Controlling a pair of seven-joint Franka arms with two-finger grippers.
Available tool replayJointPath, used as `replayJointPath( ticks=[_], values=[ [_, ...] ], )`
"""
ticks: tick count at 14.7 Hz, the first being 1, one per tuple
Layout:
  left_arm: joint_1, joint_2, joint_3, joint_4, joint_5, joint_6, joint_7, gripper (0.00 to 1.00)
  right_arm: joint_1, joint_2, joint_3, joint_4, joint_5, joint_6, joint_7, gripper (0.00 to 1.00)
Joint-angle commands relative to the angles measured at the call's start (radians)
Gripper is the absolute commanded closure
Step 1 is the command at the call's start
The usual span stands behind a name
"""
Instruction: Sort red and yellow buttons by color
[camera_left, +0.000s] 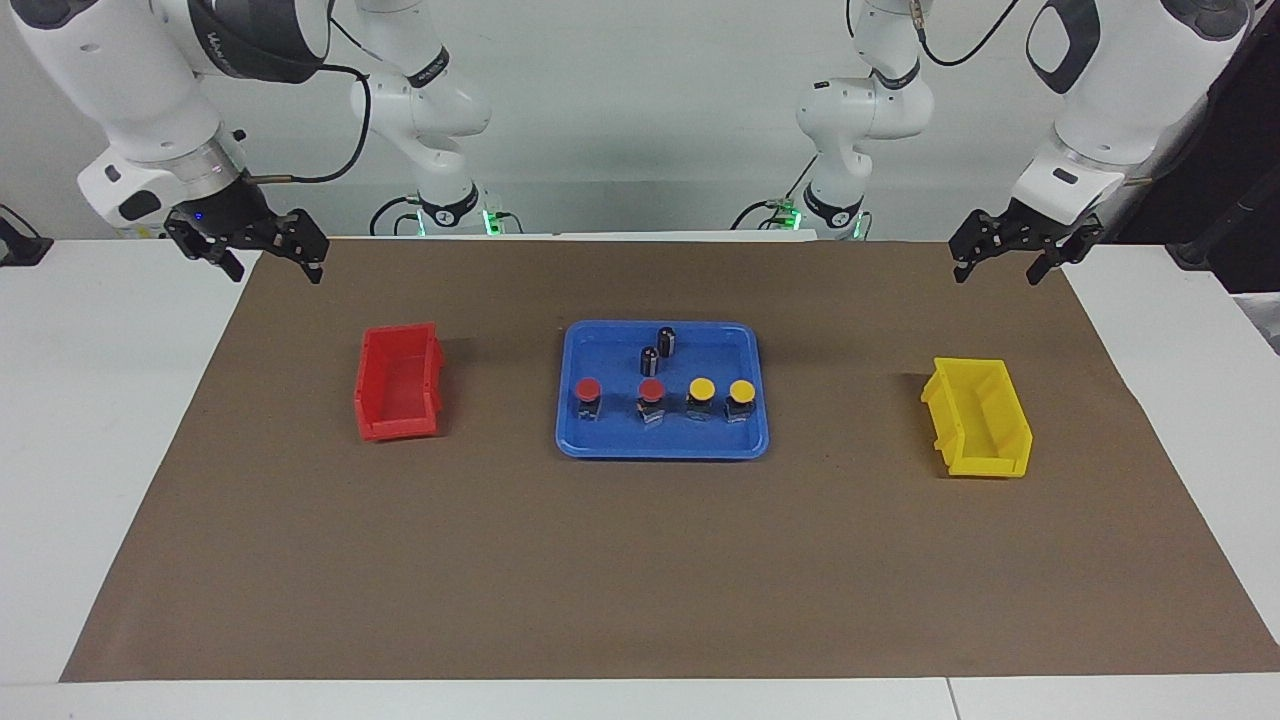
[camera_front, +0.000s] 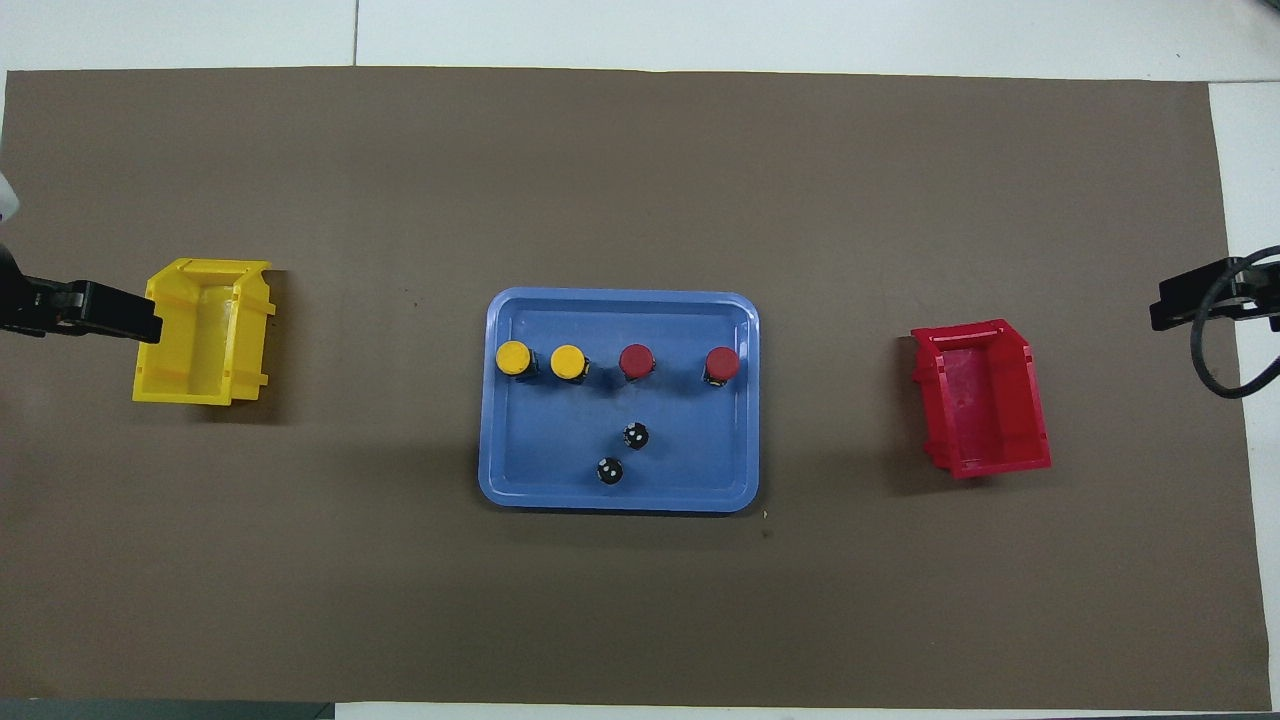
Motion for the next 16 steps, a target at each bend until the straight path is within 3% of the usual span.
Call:
replayJointPath(
  ticks=[1, 14, 16],
  values=[
    [0.006, -0.013, -0.001, -0.007, -0.012, -0.015, 0.006, 0.0, -0.005, -0.02, 0.004, -0.022, -0.008, 0.004, 0.011, 0.0],
    [0.006, -0.013, -0.001, -0.007, -0.012, -0.015, 0.006, 0.0, -0.002, -0.002, 0.045, -0.001, -0.022, 0.002, 0.008, 0.0],
    [0.006, -0.013, -0.001, -0.008, -0.012, -0.015, 0.004, 0.0, -0.002, 0.062, 0.082, 0.106, -0.028, -0.009, 0.014, 0.0]
  ],
)
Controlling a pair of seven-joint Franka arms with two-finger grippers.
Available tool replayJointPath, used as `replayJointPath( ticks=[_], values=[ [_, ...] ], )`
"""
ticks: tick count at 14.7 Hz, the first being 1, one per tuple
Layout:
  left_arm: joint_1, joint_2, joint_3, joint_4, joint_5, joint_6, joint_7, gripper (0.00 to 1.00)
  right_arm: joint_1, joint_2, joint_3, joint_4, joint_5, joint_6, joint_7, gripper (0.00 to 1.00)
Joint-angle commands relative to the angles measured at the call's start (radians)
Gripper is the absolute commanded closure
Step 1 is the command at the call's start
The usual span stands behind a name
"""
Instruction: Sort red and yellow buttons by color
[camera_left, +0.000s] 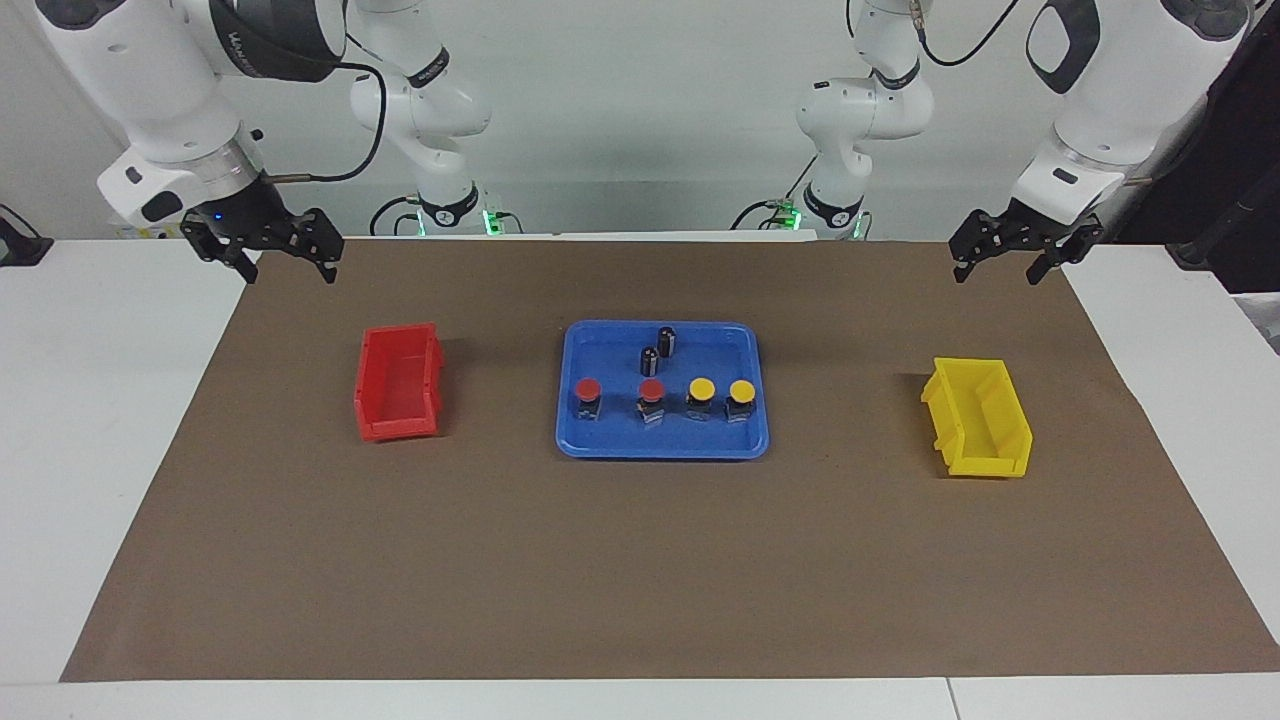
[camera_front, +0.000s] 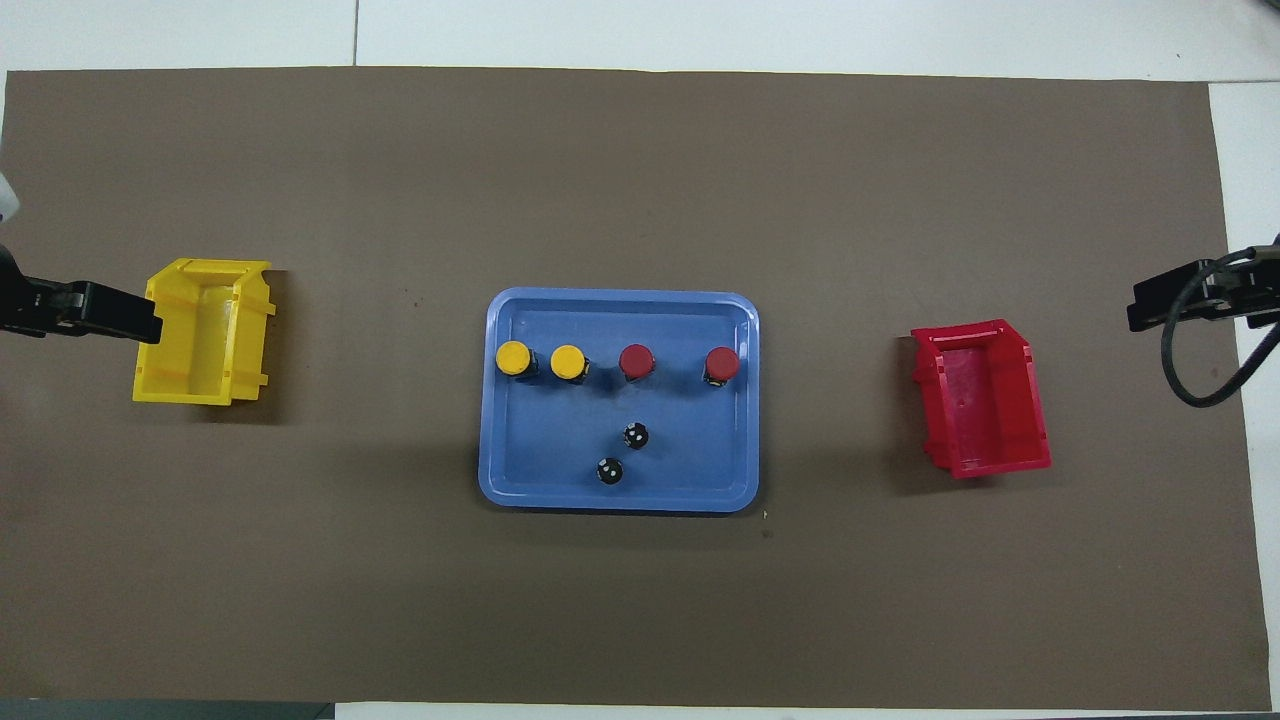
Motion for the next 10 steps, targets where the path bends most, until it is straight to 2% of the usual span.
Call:
replayJointPath(
  ticks=[1, 3, 5, 6, 9, 10],
  values=[
    [0.006, -0.013, -0.001, -0.007, -0.012, -0.014, 0.006, 0.0, -0.003, 0.105, 0.054, 0.152, -0.019, -0.025, 0.025, 0.0],
    [0.006, -0.013, -0.001, -0.007, -0.012, -0.014, 0.006, 0.0, 0.058, 0.182, 0.091, 0.236, -0.02, -0.045, 0.121, 0.0],
    [0.006, -0.013, -0.001, -0.007, -0.012, -0.014, 0.004, 0.0, 0.185, 0.214, 0.091, 0.243, -0.032, -0.025, 0.251, 0.0],
    [0.006, -0.013, -0.001, -0.007, -0.012, -0.014, 0.006, 0.0, 0.239, 0.228, 0.092, 0.234, -0.043, 0.022, 0.322, 0.0],
    [0.003, -0.013, -0.001, -0.007, -0.012, -0.014, 0.004, 0.0, 0.357, 0.242, 0.094, 0.088, -0.039, 0.238, 0.506, 0.0],
    [0.0, -0.012, -0.004, -0.007, -0.012, -0.008, 0.006, 0.0, 0.38, 0.239, 0.096, 0.004, -0.031, 0.324, 0.552, 0.0]
  ],
)
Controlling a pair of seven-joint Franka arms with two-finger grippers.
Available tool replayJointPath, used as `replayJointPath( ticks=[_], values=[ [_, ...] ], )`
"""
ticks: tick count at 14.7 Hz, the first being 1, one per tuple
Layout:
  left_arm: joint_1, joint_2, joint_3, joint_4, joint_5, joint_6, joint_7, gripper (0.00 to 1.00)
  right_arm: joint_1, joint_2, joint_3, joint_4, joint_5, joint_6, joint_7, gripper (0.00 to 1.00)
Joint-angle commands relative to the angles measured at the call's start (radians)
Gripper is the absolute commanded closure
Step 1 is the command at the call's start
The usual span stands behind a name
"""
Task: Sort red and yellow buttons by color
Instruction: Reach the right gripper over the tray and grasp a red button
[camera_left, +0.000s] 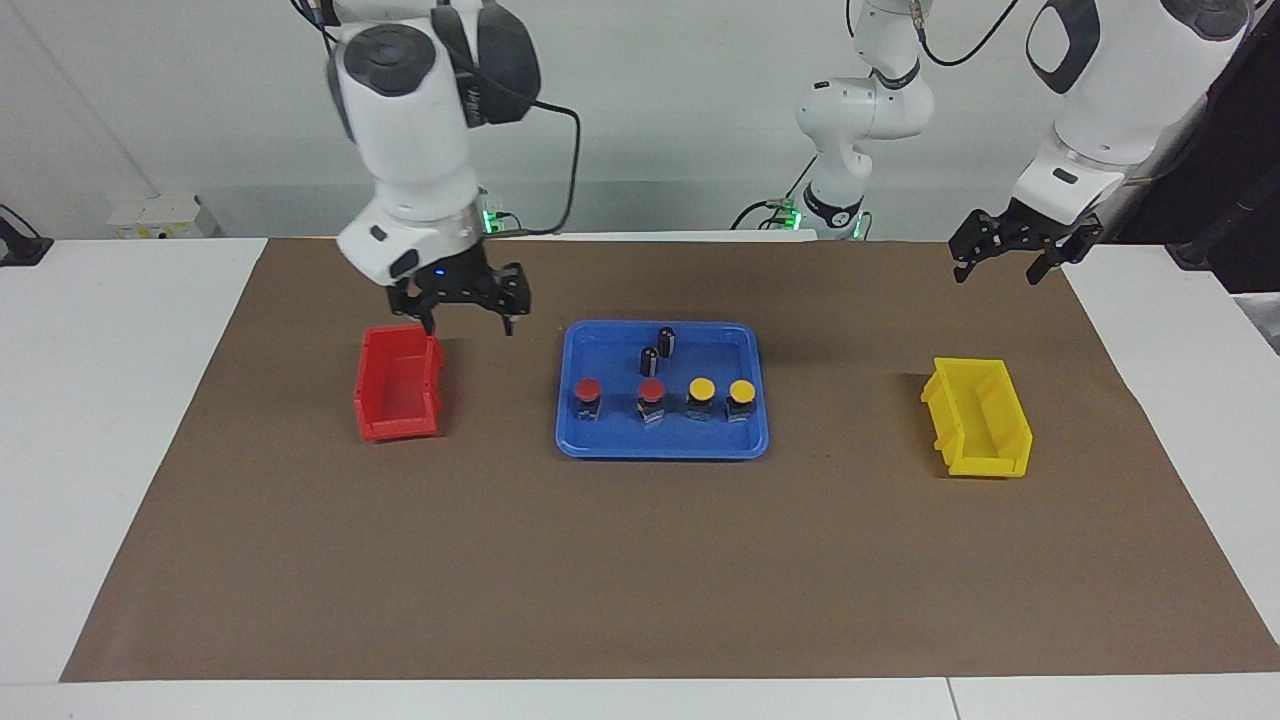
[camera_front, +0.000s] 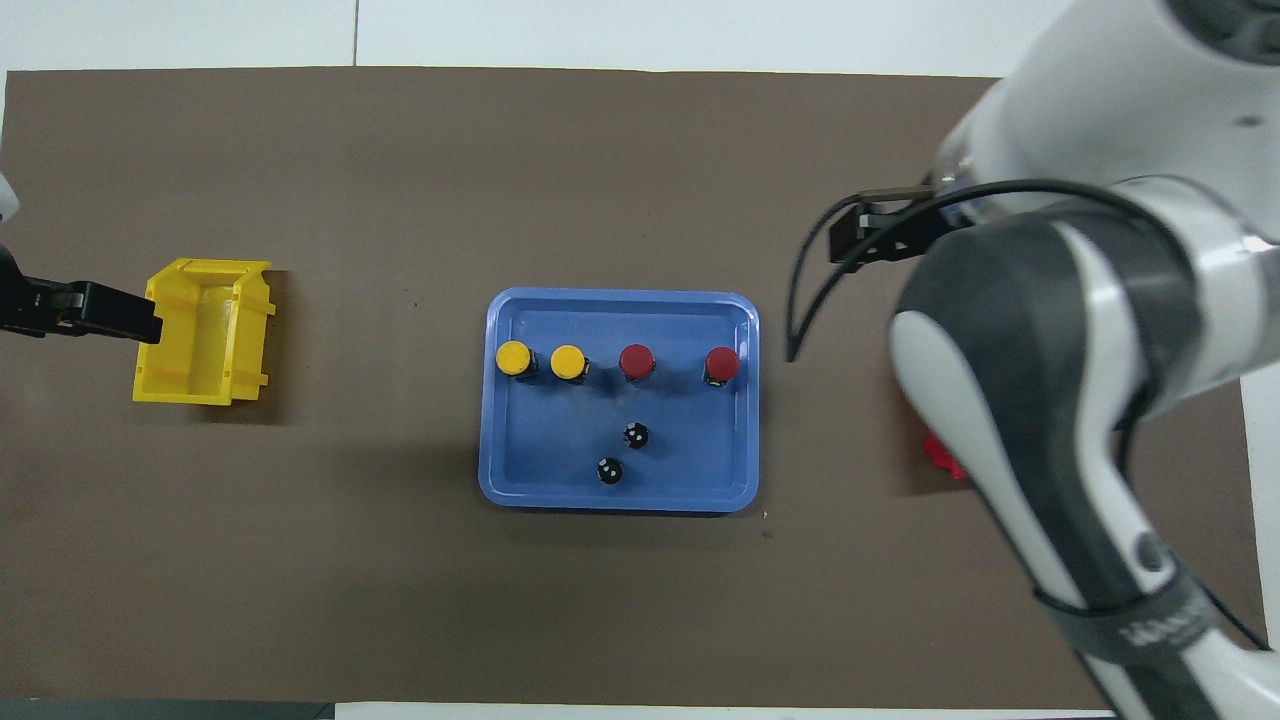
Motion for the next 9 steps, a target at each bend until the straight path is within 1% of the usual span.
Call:
replayJointPath(
  ticks=[1, 3, 4, 6, 8, 9],
  values=[
    [-0.003, -0.013, -0.004, -0.007, -0.012, -0.01, 0.0, 0.0, 0.037, -0.032, 0.005, -0.223, 0.004, 0.229, 0.101, 0.0],
    [-0.006, -0.013, -0.004, -0.008, -0.012, -0.014, -0.017, 0.0, 0.065, -0.059, 0.005, -0.393, 0.005, 0.38, 0.135, 0.0],
    [0.003, -0.016, -0.005, -0.014, -0.012, -0.014, -0.02, 0.0, 0.075, -0.055, 0.005, -0.435, 0.004, 0.425, 0.161, 0.0],
    [0.003, -0.018, -0.004, -0.025, -0.012, -0.01, -0.022, 0.0, 0.083, -0.047, 0.005, -0.466, 0.005, 0.468, 0.161, 0.0],
    [0.006, -0.018, -0.001, -0.025, -0.012, -0.014, -0.023, 0.0, 0.083, -0.026, 0.007, -0.471, 0.007, 0.486, 0.172, 0.05],
    [0.006, -0.018, -0.001, -0.026, -0.007, -0.014, -0.025, 0.0, 0.088, -0.017, 0.007, -0.481, 0.007, 0.514, 0.186, 0.08]
  ],
)
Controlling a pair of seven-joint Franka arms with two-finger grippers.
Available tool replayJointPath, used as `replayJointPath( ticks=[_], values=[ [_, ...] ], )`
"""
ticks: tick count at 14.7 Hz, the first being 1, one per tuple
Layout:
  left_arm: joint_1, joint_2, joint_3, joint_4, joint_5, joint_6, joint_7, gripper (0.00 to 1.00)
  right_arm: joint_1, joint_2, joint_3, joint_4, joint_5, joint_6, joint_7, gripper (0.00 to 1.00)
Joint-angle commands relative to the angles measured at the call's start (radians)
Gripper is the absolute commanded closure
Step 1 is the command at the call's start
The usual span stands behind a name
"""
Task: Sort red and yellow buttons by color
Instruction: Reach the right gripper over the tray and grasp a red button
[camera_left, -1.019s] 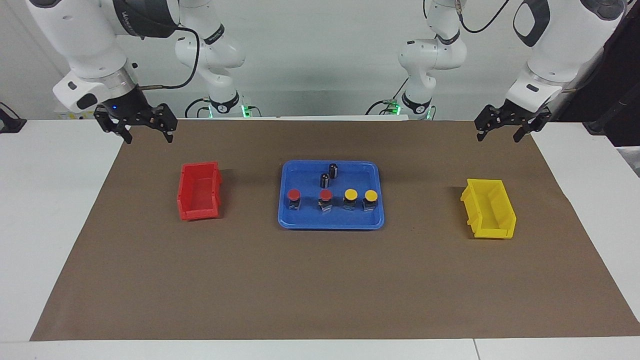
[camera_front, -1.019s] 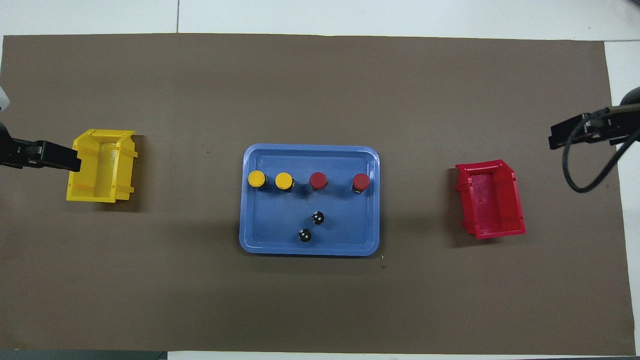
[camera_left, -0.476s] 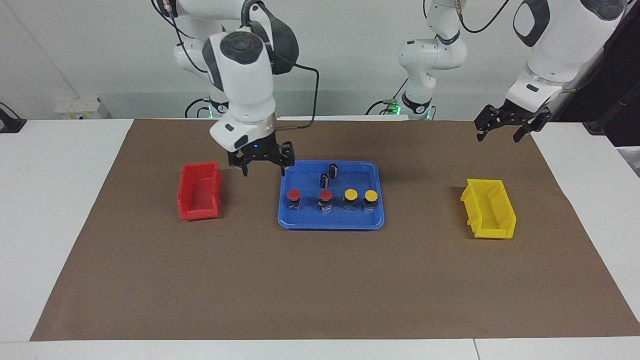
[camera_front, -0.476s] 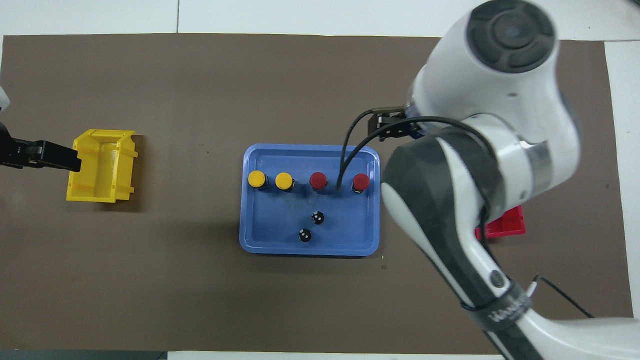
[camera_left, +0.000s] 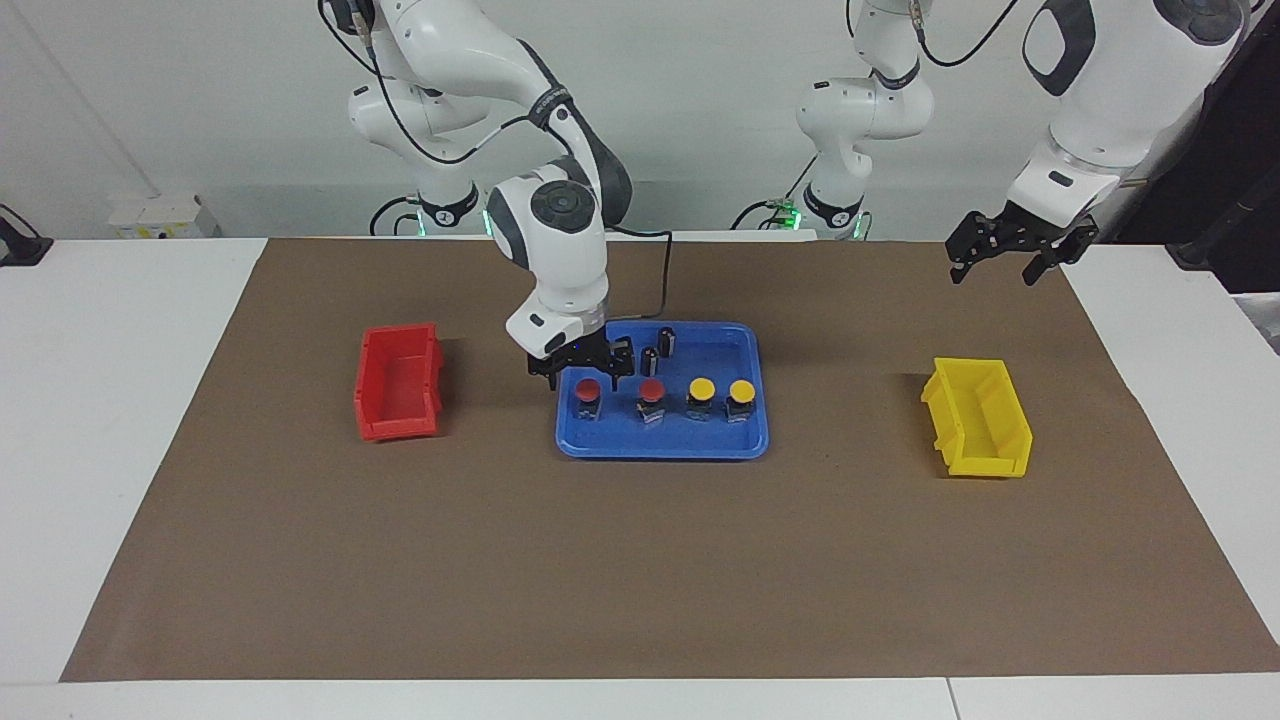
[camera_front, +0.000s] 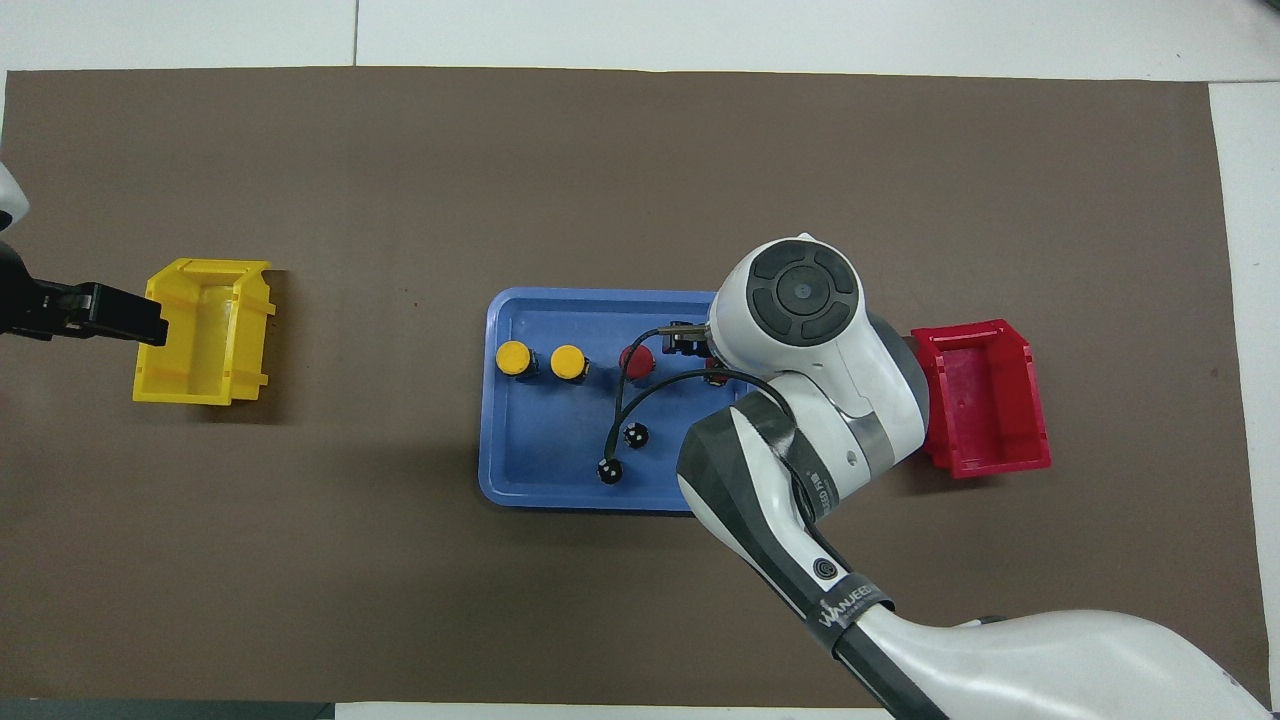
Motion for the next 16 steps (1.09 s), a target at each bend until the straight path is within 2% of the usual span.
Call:
replayJointPath(
  ticks=[1, 7, 9, 11, 12, 13, 14, 16],
  values=[
    [0.006, -0.018, 0.002, -0.018, -0.005, -0.007, -0.013, 0.0, 0.008, -0.017, 0.003, -0.067, 0.005, 0.071, 0.039, 0.11],
    [0.006, -0.027, -0.001, -0.039, -0.005, 0.01, -0.023, 0.0, 0.015, -0.017, 0.003, -0.09, 0.005, 0.085, 0.038, 0.34],
    [0.006, -0.03, -0.001, -0.039, -0.005, 0.012, -0.023, 0.01, 0.015, -0.017, 0.003, -0.089, 0.005, 0.076, 0.035, 0.52],
    [0.006, -0.03, -0.001, -0.039, -0.005, 0.015, -0.025, 0.06, 0.012, -0.017, 0.003, -0.077, 0.005, 0.053, 0.036, 0.77],
    [0.006, -0.03, -0.001, -0.039, -0.005, 0.026, -0.034, 0.2, 0.009, -0.017, 0.003, -0.066, 0.005, 0.038, 0.035, 0.81],
    [-0.003, -0.029, -0.001, -0.041, -0.007, 0.062, -0.077, 0.47, 0.0, -0.021, 0.003, -0.037, 0.007, 0.005, 0.035, 0.81],
    [-0.017, -0.03, -0.01, -0.076, -0.007, 0.126, -0.132, 0.63, -0.014, -0.03, 0.005, 0.001, 0.021, -0.054, 0.029, 0.81],
    [-0.136, -0.023, -0.021, -0.156, -0.012, 0.254, -0.242, 0.63, -0.079, -0.093, 0.003, 0.057, 0.106, -0.16, -0.066, 0.81]
  ],
)
